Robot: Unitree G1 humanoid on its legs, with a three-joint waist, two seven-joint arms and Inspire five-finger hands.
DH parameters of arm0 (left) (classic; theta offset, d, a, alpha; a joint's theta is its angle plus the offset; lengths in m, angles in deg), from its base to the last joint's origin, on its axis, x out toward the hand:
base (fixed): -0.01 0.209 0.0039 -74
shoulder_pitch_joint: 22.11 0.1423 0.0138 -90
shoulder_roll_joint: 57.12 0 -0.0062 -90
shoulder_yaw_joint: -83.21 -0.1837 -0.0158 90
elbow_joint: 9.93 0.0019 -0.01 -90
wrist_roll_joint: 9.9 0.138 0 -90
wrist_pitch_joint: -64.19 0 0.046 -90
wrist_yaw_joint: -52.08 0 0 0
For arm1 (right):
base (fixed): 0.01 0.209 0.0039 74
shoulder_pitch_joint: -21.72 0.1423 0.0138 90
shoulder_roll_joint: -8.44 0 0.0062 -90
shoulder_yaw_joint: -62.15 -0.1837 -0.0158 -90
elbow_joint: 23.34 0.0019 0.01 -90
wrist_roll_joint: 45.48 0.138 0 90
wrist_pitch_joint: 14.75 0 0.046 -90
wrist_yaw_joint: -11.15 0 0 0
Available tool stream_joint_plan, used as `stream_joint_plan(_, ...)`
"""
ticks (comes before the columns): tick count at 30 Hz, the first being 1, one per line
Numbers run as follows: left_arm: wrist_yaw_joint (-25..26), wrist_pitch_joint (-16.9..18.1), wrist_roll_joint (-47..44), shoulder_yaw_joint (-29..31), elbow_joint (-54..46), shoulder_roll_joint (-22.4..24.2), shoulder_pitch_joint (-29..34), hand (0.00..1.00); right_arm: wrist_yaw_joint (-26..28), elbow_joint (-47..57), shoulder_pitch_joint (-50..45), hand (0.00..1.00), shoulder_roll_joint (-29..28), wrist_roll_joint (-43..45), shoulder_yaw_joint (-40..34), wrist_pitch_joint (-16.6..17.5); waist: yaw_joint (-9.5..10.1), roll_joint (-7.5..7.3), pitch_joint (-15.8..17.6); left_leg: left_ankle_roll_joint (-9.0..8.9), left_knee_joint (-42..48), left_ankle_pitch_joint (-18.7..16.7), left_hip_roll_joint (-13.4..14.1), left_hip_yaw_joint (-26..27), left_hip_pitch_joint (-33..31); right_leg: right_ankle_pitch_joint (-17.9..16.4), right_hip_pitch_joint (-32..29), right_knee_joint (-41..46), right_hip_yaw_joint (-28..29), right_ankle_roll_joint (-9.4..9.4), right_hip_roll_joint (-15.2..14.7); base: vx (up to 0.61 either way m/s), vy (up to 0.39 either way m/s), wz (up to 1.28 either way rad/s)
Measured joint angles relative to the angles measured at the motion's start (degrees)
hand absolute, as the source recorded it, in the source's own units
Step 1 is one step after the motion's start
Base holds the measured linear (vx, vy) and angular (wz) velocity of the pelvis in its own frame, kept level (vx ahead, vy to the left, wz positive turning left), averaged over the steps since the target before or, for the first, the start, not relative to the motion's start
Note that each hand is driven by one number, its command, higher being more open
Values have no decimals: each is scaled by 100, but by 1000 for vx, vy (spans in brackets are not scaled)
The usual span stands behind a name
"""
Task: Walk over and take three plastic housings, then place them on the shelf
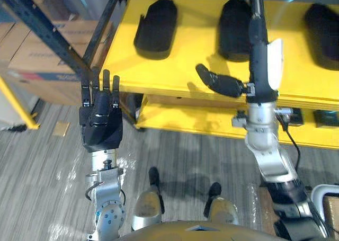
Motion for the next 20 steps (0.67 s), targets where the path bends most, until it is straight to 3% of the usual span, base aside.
stream_joint_plan(3,214,-76,503,61,-3,-1,-9,100,-32,212,-488,100,-86,3,-405,107,-166,-23,-186,-41,0,-80,75,232,120,124,77,-257,179,-10,103,20,-15,-40)
stream_joint_plan(7,1323,-82,1898,163,-5,18,-41,100,-316,216,-1011,100,-323,91,-959,60,-231,20,-408,-85,0,-137,150,422,230,220,165,-501,314,-49,205,18,-21,-26)
stream_joint_plan(8,1999,-88,2834,470,-5,40,-31,100,-553,210,-1194,100,-467,178,-1269,-25,-279,24,-465,-88,1,-138,174,453,235,236,162,-524,333,-44,230,44,-21,-11)
stream_joint_plan(11,2760,-96,3940,1309,-6,151,77,100,-952,206,-1586,100,-783,363,-2023,-171,-350,25,-523,-93,4,-133,184,509,276,242,166,-522,370,-46,239,43,-11,-8)
stream_joint_plan(15,3476,-94,4031,2633,9,258,500,100,-1467,-351,-2335,100,-1488,1232,-3273,-431,-442,-41,-718,-103,19,-145,180,664,396,229,196,-517,504,-63,238,70,1,-14)
stream_joint_plan(20,4125,-81,4058,3293,952,477,635,100,-1579,-1252,-3097,100,-2251,2069,-3533,-561,-502,57,-895,-155,2,-328,186,830,574,171,319,-581,623,-60,243,6,9,-15)
